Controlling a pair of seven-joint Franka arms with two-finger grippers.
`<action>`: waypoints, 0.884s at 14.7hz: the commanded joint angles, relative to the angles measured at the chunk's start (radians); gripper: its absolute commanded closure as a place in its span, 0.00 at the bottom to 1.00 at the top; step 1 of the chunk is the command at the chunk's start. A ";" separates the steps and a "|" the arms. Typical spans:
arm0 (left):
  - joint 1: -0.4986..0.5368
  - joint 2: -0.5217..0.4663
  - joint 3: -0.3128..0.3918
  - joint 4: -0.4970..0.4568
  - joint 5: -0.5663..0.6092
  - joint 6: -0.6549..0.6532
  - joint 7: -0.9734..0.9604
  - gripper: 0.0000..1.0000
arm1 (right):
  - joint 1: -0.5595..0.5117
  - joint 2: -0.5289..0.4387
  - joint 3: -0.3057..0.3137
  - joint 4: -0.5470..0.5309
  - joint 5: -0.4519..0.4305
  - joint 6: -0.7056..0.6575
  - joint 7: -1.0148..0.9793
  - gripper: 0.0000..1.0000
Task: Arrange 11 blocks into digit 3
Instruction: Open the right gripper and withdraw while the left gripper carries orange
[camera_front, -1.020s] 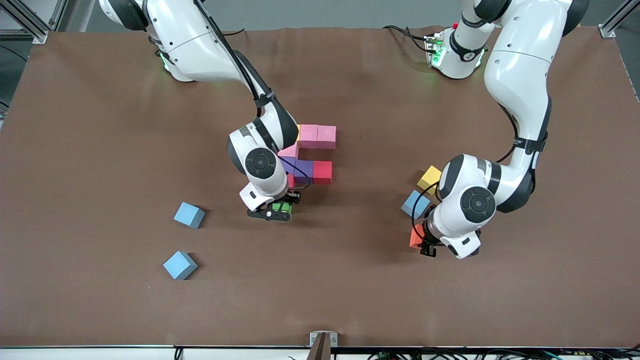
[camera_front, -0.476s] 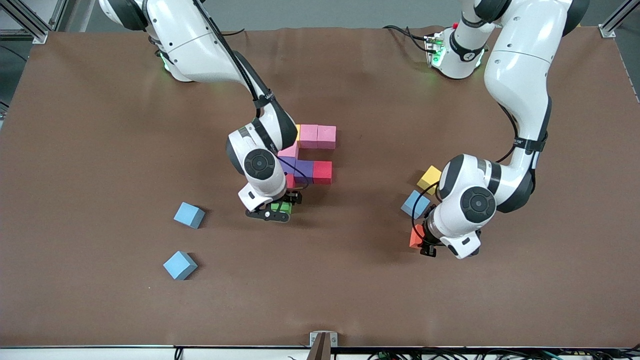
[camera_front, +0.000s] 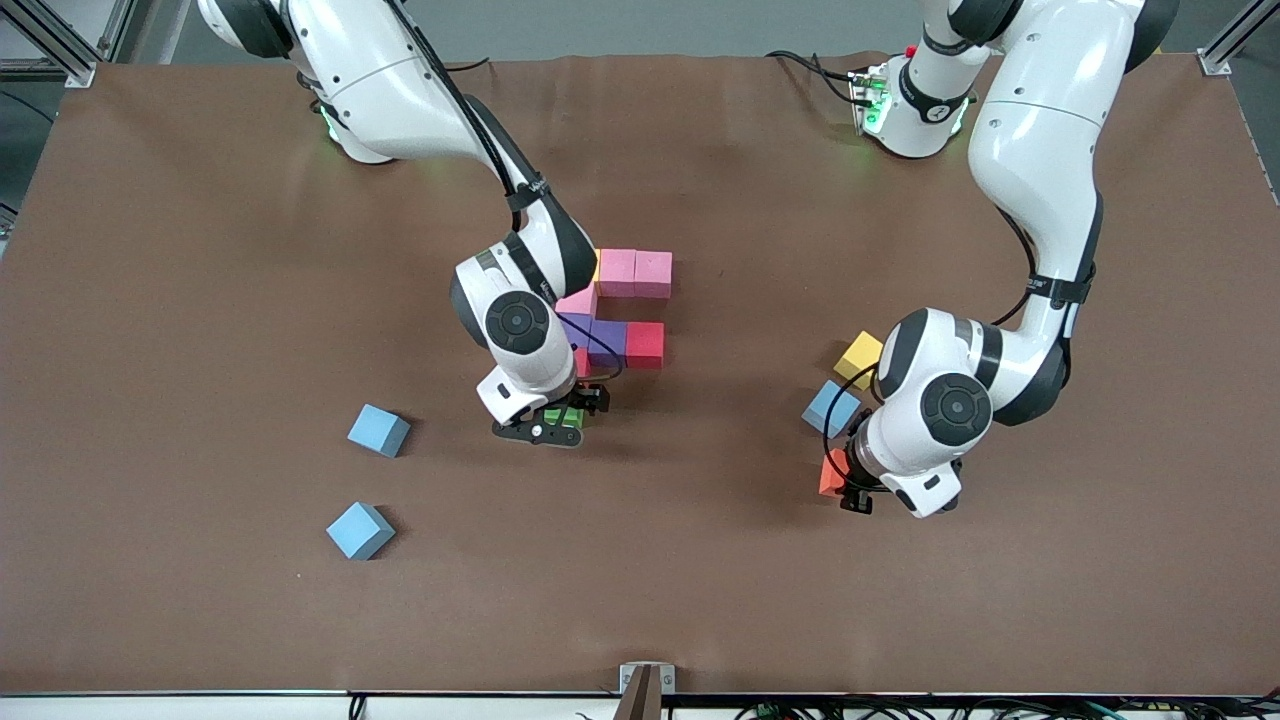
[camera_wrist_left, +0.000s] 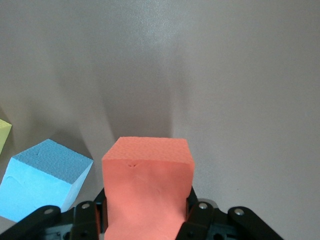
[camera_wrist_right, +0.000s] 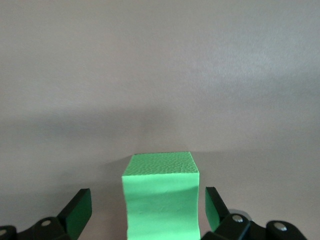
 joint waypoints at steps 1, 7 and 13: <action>-0.005 0.004 0.005 0.005 0.008 0.008 -0.004 0.64 | -0.014 -0.050 0.003 -0.018 -0.011 -0.022 0.000 0.00; -0.005 0.002 0.005 0.005 0.008 0.008 -0.006 0.64 | -0.106 -0.161 0.003 0.001 0.000 -0.153 -0.095 0.00; -0.025 -0.004 0.004 0.006 0.005 0.008 -0.036 0.64 | -0.275 -0.322 0.001 0.013 -0.003 -0.368 -0.112 0.00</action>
